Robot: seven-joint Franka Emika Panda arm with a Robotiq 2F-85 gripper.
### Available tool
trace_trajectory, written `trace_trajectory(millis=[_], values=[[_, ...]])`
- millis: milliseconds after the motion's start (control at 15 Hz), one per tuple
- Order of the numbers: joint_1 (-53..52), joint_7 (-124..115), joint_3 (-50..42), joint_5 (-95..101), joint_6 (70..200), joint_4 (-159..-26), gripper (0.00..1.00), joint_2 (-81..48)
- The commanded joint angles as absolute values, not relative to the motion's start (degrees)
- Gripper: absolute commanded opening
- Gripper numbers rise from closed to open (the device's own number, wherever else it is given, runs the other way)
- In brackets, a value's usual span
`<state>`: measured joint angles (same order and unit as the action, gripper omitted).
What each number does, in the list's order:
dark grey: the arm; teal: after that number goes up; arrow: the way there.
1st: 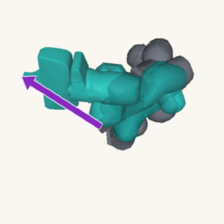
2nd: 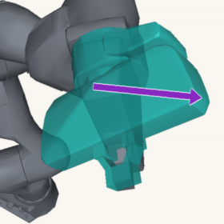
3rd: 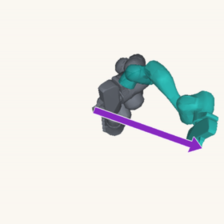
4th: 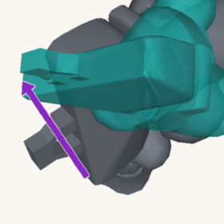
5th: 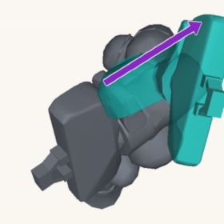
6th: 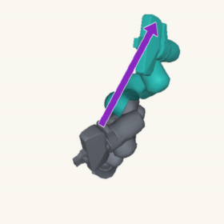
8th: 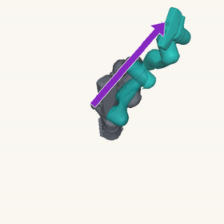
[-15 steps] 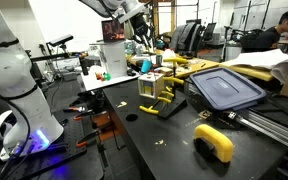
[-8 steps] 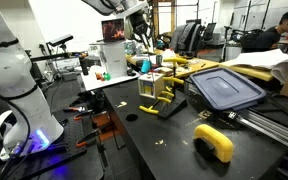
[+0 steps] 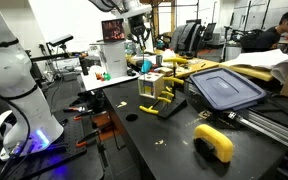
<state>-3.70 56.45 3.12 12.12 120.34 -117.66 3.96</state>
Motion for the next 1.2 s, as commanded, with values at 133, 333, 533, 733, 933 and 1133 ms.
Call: trace_trajectory(millis=[133,333,533,733,933,1133], values=[[-3.8,55.7,3.0,9.4,120.2,-117.6,0.16,3.9],[-3.8,55.7,2.9,9.3,120.2,-117.6,0.04,3.9],[-3.6,53.7,2.9,9.9,119.4,-117.0,0.04,3.4],[-2.8,47.7,2.5,10.3,119.1,-116.4,0.04,2.8],[-1.5,40.2,1.4,11.2,117.2,-115.6,0.04,2.0],[0.0,34.5,-0.2,10.5,114.9,-114.5,0.04,0.5]])
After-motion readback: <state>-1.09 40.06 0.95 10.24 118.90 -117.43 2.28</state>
